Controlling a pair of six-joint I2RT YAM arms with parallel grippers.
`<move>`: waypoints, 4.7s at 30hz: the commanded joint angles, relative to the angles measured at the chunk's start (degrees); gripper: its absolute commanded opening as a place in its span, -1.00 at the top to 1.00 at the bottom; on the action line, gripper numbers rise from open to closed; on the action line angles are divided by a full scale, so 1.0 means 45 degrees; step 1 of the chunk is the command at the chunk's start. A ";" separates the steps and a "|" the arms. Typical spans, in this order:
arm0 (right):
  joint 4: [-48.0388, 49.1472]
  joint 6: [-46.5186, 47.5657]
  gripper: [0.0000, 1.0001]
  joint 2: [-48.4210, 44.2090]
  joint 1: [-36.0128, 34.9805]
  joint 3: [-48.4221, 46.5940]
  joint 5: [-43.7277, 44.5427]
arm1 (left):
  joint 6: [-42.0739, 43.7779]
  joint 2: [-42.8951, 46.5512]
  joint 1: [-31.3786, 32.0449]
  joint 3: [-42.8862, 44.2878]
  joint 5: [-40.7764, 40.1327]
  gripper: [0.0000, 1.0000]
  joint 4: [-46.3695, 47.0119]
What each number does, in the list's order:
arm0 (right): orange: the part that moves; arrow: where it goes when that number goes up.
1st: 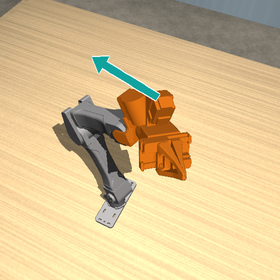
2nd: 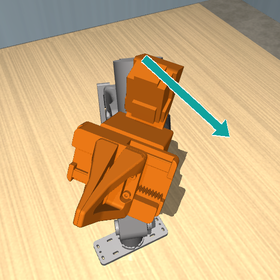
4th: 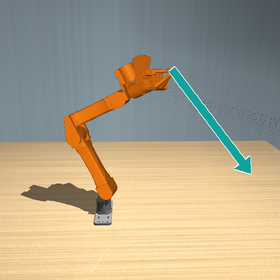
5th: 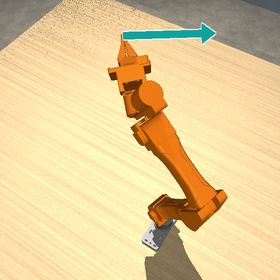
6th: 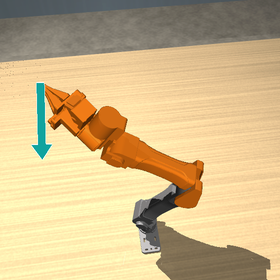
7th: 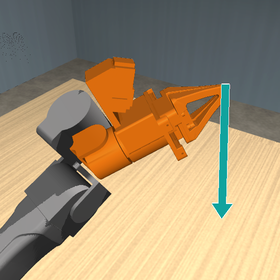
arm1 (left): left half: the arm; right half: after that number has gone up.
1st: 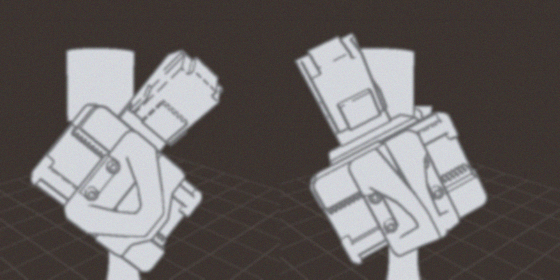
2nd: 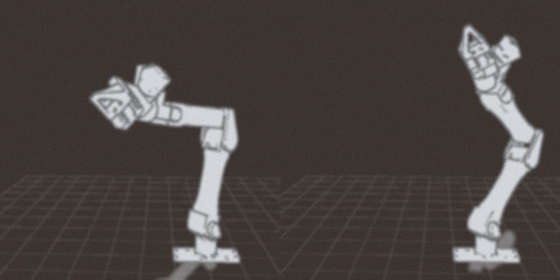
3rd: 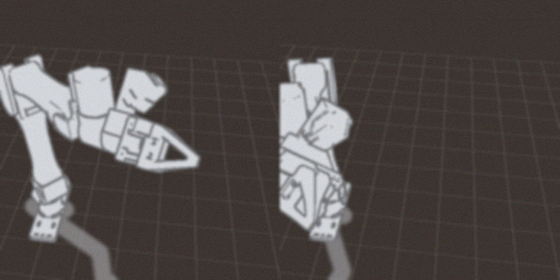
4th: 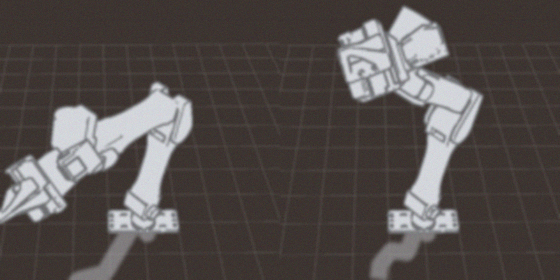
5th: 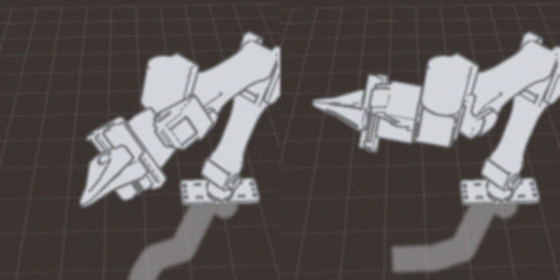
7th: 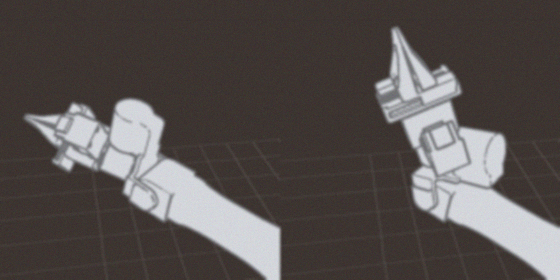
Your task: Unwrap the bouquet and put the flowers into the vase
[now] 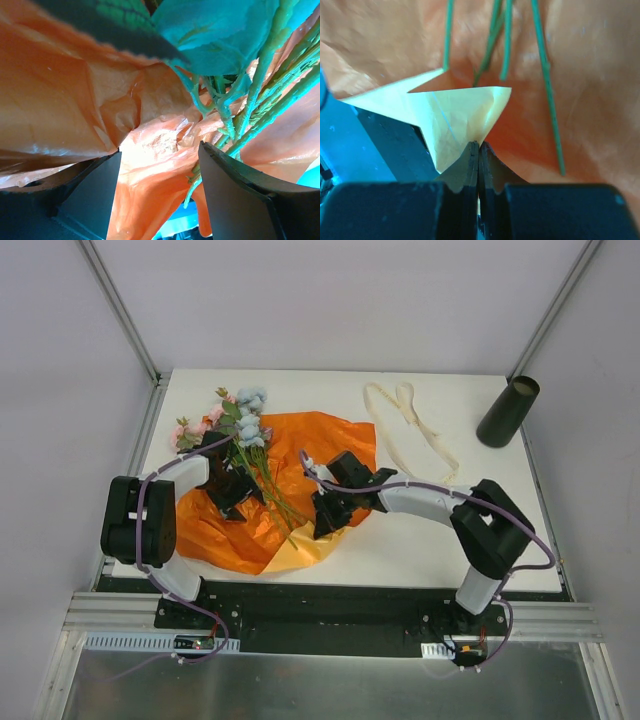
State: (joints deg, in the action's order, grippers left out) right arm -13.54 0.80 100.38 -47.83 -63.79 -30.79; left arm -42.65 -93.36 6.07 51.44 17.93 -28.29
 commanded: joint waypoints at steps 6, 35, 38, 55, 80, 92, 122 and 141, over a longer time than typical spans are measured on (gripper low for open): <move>0.1523 -0.1270 1.00 -0.2655 -0.0287 0.3371 0.1801 | 0.0162 -0.0405 0.0156 0.0365 -0.0899 -0.33 0.0194; 0.0686 -0.5917 0.35 -0.8592 -0.0777 0.6674 0.3735 | 0.0221 0.1176 0.0156 0.0795 -0.0021 -0.35 -0.0021; -0.0365 -0.6816 0.13 -0.9744 -0.0796 0.6910 0.4690 | 0.0221 0.1508 0.0311 0.0776 0.0194 -0.35 -0.0002; -0.1073 -0.8516 0.24 -0.9753 -0.0796 0.3142 0.8405 | 0.0494 0.2583 0.0664 -0.0454 0.0116 -0.35 -0.0002; -0.1426 -0.9964 0.37 -0.8554 -0.2084 0.5544 0.9907 | 0.1373 0.3952 0.0664 0.0480 -0.1173 -0.15 0.0135; -0.1288 -0.8478 0.37 -0.9903 -0.2163 0.4488 1.0514 | 0.1587 0.0223 0.0664 0.3879 -0.3260 0.19 -0.0196; -0.1522 -0.8283 0.42 -1.1212 -0.2183 0.4000 1.0865 | 0.1822 -0.2672 0.0664 0.5561 -0.3771 0.77 -0.0236; -0.0450 -0.7737 0.40 -1.0862 -0.2144 0.3298 1.3109 | 0.2798 0.2423 0.0839 0.4782 -0.2446 1.00 0.0017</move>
State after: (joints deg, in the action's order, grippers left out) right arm -19.09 -36.21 51.00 -57.32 -44.84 22.35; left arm -32.77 -89.54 8.73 74.65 3.09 -29.10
